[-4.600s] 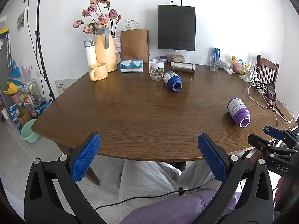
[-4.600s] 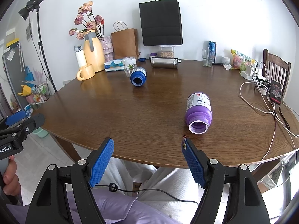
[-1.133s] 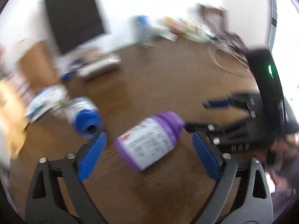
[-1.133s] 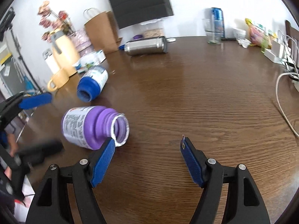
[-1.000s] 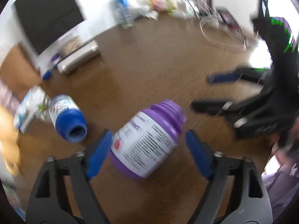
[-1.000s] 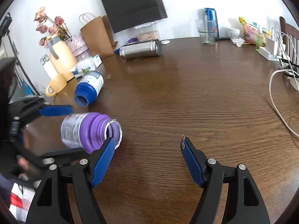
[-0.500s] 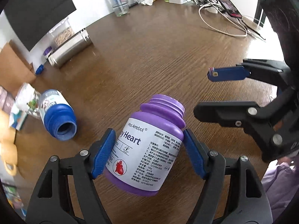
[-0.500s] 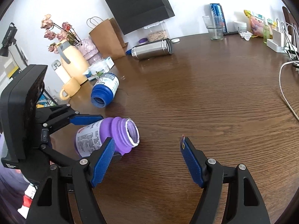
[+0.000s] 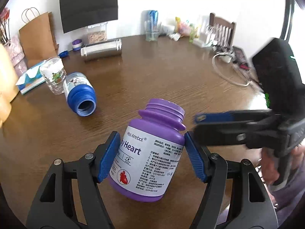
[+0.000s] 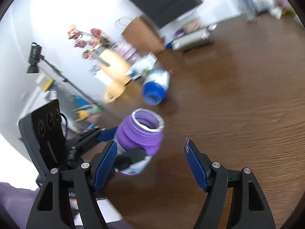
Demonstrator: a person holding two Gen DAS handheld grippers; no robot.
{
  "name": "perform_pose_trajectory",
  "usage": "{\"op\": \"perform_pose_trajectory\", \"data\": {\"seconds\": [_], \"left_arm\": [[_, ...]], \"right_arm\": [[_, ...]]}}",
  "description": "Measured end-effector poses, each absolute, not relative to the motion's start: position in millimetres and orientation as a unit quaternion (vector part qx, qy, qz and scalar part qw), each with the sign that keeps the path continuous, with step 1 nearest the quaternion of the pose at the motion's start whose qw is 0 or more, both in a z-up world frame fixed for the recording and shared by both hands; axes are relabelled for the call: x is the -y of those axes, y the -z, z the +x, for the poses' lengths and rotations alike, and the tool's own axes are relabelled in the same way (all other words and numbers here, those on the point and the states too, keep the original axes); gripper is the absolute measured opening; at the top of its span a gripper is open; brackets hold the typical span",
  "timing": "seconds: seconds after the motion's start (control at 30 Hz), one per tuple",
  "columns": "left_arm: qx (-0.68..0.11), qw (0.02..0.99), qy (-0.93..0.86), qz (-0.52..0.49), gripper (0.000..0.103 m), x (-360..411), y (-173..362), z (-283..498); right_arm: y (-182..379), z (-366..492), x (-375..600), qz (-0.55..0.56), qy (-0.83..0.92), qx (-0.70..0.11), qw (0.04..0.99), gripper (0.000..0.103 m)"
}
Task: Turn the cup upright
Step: 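Rotate the purple bottle upright with the right gripper, opening end up, then lower the upright purple bottle onto the table and open the right gripper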
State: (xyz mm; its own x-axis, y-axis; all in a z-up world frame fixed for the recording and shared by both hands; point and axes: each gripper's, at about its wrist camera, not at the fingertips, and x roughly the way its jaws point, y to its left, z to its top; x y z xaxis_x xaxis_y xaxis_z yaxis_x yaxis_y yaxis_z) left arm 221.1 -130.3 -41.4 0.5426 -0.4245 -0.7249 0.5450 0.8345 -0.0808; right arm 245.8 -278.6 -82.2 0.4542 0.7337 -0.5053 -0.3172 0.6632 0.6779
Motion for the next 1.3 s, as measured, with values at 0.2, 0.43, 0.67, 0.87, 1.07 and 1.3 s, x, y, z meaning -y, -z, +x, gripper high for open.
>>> {"op": "perform_pose_trajectory", "data": {"seconds": [0.2, 0.43, 0.67, 0.87, 1.07, 1.3], "left_arm": [[-0.364, 0.875, 0.308, 0.087, 0.065, 128.4, 36.5, 201.8], [-0.373, 0.873, 0.307, 0.069, 0.065, 113.1, 39.8, 205.5], [-0.374, 0.875, 0.301, 0.065, 0.066, 104.2, 42.0, 203.8], [-0.381, 0.883, 0.265, 0.064, 0.074, 86.1, 51.8, 195.6], [-0.417, 0.886, 0.204, 0.017, 0.074, 56.5, 74.0, 193.0], [-0.427, 0.890, 0.160, 0.010, 0.076, 34.9, 84.3, 178.7]], "right_arm": [[110.8, 264.3, 251.4, 0.336, -0.374, -0.465, 0.729, 0.070], [109.8, 266.4, 232.7, 0.321, -0.366, -0.479, 0.731, 0.067], [96.5, 263.1, 221.7, 0.249, -0.337, -0.479, 0.771, 0.067], [57.8, 239.0, 175.6, -0.002, -0.236, -0.412, 0.880, 0.068], [63.6, 240.8, 158.1, -0.072, -0.206, -0.418, 0.882, 0.068], [78.2, 226.0, 143.1, -0.099, -0.189, -0.422, 0.881, 0.068]]}}
